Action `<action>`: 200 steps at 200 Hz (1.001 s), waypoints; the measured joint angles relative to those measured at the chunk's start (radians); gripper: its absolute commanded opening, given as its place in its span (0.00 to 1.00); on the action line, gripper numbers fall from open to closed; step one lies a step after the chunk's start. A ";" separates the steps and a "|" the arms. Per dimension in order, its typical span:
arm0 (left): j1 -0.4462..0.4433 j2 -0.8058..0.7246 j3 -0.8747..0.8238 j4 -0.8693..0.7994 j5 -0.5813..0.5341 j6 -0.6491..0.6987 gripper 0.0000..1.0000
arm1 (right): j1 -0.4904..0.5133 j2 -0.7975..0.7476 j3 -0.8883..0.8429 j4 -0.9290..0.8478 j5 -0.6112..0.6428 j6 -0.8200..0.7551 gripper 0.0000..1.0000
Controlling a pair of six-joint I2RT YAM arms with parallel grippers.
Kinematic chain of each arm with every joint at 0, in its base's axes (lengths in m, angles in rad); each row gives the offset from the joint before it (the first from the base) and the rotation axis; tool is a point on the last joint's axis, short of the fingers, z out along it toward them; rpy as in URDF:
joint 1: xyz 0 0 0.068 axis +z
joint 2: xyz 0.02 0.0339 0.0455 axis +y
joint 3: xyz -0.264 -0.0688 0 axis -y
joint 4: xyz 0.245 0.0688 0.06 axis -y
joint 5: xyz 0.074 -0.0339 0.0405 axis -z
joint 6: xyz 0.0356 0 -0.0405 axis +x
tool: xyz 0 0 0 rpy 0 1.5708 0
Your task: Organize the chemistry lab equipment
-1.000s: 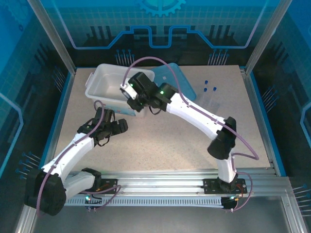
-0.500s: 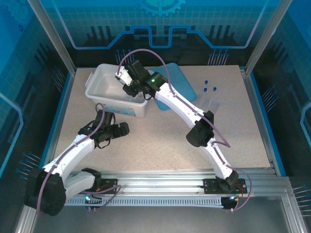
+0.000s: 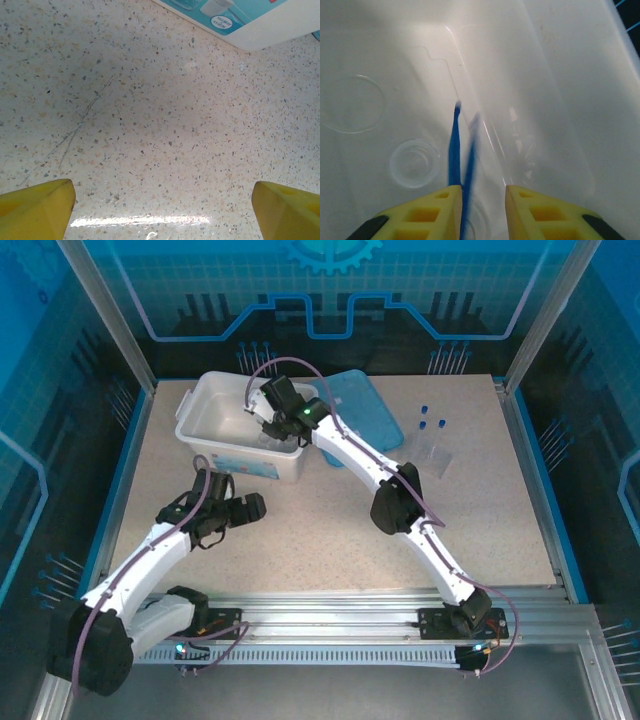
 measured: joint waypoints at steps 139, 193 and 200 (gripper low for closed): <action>-0.024 0.000 0.028 -0.022 0.000 0.012 0.92 | -0.047 -0.291 -0.235 0.052 -0.049 0.220 0.72; -0.048 0.018 0.105 0.009 -0.005 0.031 0.91 | -0.177 -0.805 -0.807 0.287 -0.184 0.665 0.75; -0.053 0.023 0.109 0.014 -0.008 0.031 0.91 | -0.208 -0.842 -0.895 0.333 -0.213 0.740 0.74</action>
